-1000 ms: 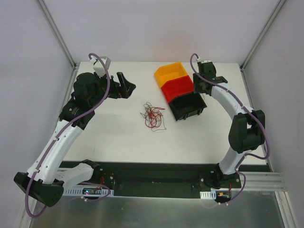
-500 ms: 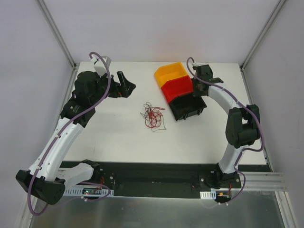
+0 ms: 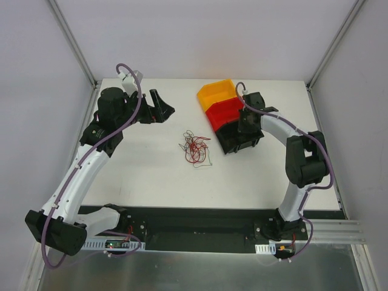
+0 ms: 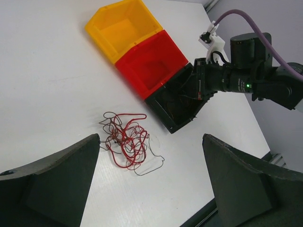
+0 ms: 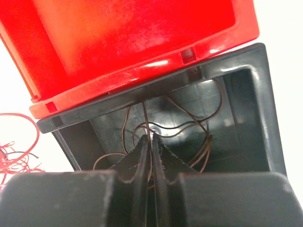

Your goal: Untangle the cables

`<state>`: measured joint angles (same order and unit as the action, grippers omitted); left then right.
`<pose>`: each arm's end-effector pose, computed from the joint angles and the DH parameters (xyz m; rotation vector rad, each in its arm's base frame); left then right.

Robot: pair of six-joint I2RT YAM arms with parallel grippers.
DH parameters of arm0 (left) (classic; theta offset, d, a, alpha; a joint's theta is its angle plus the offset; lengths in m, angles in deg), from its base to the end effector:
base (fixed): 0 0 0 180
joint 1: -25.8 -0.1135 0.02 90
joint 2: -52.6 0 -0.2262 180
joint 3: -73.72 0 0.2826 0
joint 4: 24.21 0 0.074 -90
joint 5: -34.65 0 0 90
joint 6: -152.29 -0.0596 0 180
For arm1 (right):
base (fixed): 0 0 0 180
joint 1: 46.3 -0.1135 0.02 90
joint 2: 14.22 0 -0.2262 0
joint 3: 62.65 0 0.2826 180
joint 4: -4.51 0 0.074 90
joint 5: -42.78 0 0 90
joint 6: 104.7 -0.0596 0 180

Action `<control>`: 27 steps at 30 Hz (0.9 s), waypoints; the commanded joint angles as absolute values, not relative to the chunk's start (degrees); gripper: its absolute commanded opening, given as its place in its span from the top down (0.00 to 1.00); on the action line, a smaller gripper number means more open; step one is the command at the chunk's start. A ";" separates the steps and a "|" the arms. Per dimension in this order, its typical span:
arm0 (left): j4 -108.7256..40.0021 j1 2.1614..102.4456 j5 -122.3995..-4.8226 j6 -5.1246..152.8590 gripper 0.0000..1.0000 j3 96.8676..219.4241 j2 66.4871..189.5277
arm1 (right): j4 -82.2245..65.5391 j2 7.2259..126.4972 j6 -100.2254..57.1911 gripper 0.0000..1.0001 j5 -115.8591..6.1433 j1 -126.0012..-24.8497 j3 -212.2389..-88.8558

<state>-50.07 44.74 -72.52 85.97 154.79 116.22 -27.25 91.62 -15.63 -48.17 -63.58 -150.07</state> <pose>0.2957 -0.1201 0.3817 0.1567 1.7718 -0.8013 0.4155 0.1303 0.1392 -0.3561 2.4271 0.1607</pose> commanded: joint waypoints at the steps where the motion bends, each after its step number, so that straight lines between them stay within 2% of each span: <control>1: -47.01 42.33 -77.31 89.09 0.11 155.15 117.20 | -31.73 90.55 -15.94 0.82 -43.01 -63.79 -155.07; 4: -46.40 40.84 -79.60 90.76 0.11 154.97 118.51 | -33.76 87.22 -15.49 0.64 -39.94 -64.49 -155.25; 10: -44.64 37.24 -86.01 94.19 0.16 154.97 122.38 | -40.87 79.58 -16.28 0.38 -28.61 -69.75 -156.74; 12: -44.20 36.35 -87.77 95.16 0.17 154.97 123.26 | -41.15 76.76 -16.99 0.30 -22.11 -74.14 -155.34; 15: -43.94 36.18 -89.09 95.16 0.18 155.15 124.93 | -38.27 74.64 -19.35 0.24 -19.70 -80.64 -152.97; 18: -43.85 36.18 -91.20 95.86 0.18 155.58 126.77 | -29.31 76.21 -19.27 0.20 -27.86 -85.05 -149.80; 20: -43.41 36.18 -92.35 96.56 0.18 155.59 128.09 | -25.69 79.72 -21.20 0.20 -35.75 -85.06 -150.49; 22: -43.15 35.74 -93.31 97.09 0.19 155.67 129.58 | -23.40 84.20 -22.60 0.20 -38.77 -85.15 -151.99; 27: -42.53 33.28 -95.86 98.23 0.22 155.59 132.05 | -20.06 94.39 -23.67 0.31 -46.59 -86.28 -155.85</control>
